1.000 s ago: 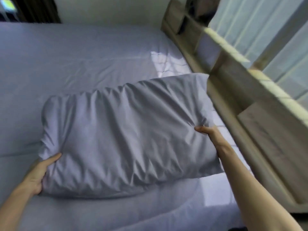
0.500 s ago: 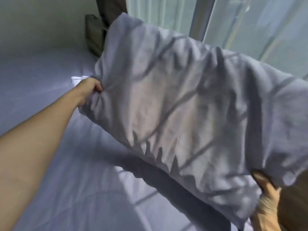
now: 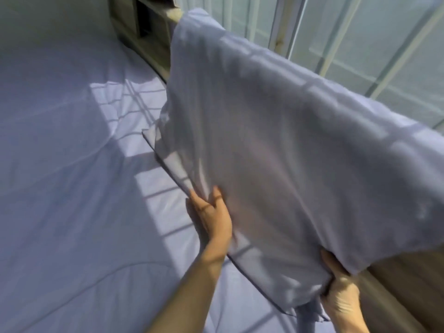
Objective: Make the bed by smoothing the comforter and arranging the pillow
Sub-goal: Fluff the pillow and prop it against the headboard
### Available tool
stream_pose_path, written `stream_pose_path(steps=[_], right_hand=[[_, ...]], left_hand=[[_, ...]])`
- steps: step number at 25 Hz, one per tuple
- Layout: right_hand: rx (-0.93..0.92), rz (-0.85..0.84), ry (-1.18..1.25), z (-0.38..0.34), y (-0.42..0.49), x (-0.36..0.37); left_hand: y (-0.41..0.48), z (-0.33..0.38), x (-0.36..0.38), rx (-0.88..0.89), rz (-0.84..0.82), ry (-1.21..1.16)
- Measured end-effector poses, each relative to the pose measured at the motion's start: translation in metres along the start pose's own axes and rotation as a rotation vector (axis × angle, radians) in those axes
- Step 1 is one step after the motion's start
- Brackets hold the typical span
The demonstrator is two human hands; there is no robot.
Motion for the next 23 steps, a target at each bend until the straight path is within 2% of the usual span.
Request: stream_pose_path(steps=[3, 4, 5, 7, 9, 11, 14, 15, 18, 20, 23], right_hand=[[0.011, -0.096, 0.02, -0.005, 0.0, 0.002], [0.003, -0.151, 0.043, -0.012, 0.0, 0.007], [-0.026, -0.162, 0.051, -0.015, 0.005, 0.011], [-0.128, -0.162, 0.019, -0.019, 0.017, 0.021], [-0.201, -0.122, -0.068, -0.015, 0.022, 0.024], [-0.177, -0.088, -0.086, -0.009, 0.015, 0.023], [-0.175, -0.109, -0.147, -0.009, 0.005, 0.02], [-0.179, -0.119, -0.181, -0.017, 0.001, 0.023], [-0.21, -0.177, -0.309, -0.047, -0.014, 0.032], [-0.195, -0.157, -0.432, -0.063, -0.035, 0.029], [-0.223, -0.148, -0.785, -0.101, -0.082, 0.011]], left_hand=[[-0.004, 0.024, 0.018, -0.272, -0.389, -0.372], [0.0, 0.037, 0.024, -0.292, -0.487, -0.461], [0.0, 0.053, 0.032, -0.293, -0.509, -0.472], [0.01, 0.064, 0.032, -0.207, -0.497, -0.317], [0.01, 0.046, 0.015, -0.158, -0.468, -0.102], [0.008, 0.014, -0.001, -0.129, -0.488, -0.009], [-0.018, -0.003, -0.014, -0.064, -0.631, 0.022], [-0.034, -0.002, -0.019, -0.047, -0.684, 0.101], [-0.083, 0.005, -0.047, 0.033, -0.74, 0.57], [-0.113, 0.016, -0.076, 0.184, -0.691, 0.849], [-0.16, 0.038, -0.119, 0.582, -0.608, 1.097]])
Point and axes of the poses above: each hand's wrist, its own y-axis towards the middle knuckle, its own x-axis out of the palm, z = x × y, the point moved 2 cm from there along y, towards the middle knuckle, and after that the axes turned 12 degrees about -x, right-handed, at the moved point
